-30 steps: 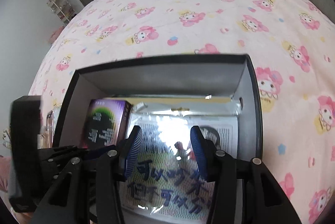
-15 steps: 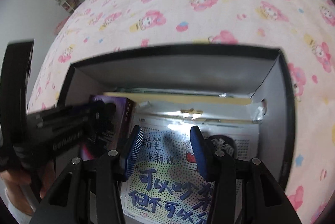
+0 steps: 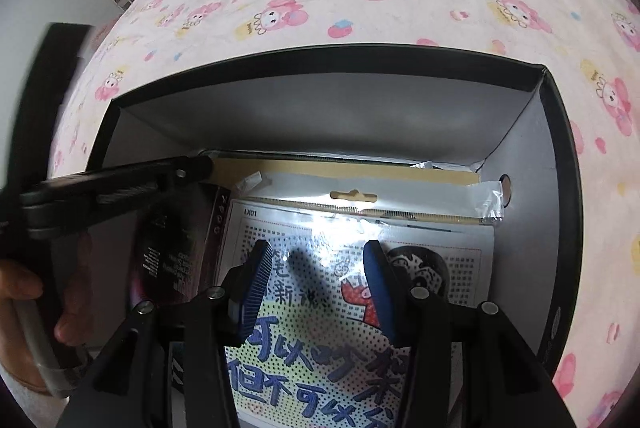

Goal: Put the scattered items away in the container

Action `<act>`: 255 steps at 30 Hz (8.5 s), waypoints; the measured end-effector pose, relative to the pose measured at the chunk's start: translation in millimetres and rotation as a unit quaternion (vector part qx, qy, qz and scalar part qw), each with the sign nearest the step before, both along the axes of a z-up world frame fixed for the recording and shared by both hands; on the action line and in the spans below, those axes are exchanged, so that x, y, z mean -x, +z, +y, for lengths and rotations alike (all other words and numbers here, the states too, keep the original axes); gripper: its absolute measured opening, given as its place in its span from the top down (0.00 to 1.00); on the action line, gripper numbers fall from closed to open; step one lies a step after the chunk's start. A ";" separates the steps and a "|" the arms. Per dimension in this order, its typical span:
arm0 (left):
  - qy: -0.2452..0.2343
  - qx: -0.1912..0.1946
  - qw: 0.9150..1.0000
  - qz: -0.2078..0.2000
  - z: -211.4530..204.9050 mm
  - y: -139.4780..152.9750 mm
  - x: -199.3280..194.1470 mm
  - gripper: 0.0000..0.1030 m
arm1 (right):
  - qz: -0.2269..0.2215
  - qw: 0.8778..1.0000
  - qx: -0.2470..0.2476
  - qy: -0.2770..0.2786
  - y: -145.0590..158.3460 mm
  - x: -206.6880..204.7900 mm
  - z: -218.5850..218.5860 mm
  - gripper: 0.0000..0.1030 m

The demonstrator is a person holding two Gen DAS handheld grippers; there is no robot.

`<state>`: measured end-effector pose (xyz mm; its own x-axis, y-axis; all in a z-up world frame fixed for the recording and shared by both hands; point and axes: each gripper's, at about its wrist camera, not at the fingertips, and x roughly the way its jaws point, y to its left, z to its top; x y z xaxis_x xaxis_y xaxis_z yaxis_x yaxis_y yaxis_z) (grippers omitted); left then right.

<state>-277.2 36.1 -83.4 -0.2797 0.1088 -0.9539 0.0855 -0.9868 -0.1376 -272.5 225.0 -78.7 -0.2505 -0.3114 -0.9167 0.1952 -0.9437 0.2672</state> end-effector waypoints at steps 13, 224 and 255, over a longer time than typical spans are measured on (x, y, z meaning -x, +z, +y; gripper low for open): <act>-0.045 -0.124 0.990 -0.060 26.1 -8.6 -63.2 0.67 | 0.024 1.000 -0.017 -0.010 14.9 -13.8 11.5 0.58; -0.065 -0.193 0.978 0.043 99.7 28.3 -137.5 0.59 | 0.129 0.975 0.020 -0.181 61.7 -104.7 76.5 0.78; -0.072 -0.108 0.985 0.111 11.4 77.6 -240.0 0.59 | 0.167 0.982 0.034 -0.076 85.7 -234.6 -19.2 0.59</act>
<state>-37.1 47.5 -5.8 -0.4447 0.3567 -0.8216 -0.1093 -0.9320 -0.3455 -37.9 205.8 7.0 -0.5821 -0.3047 -0.7539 0.1410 -0.9509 0.2754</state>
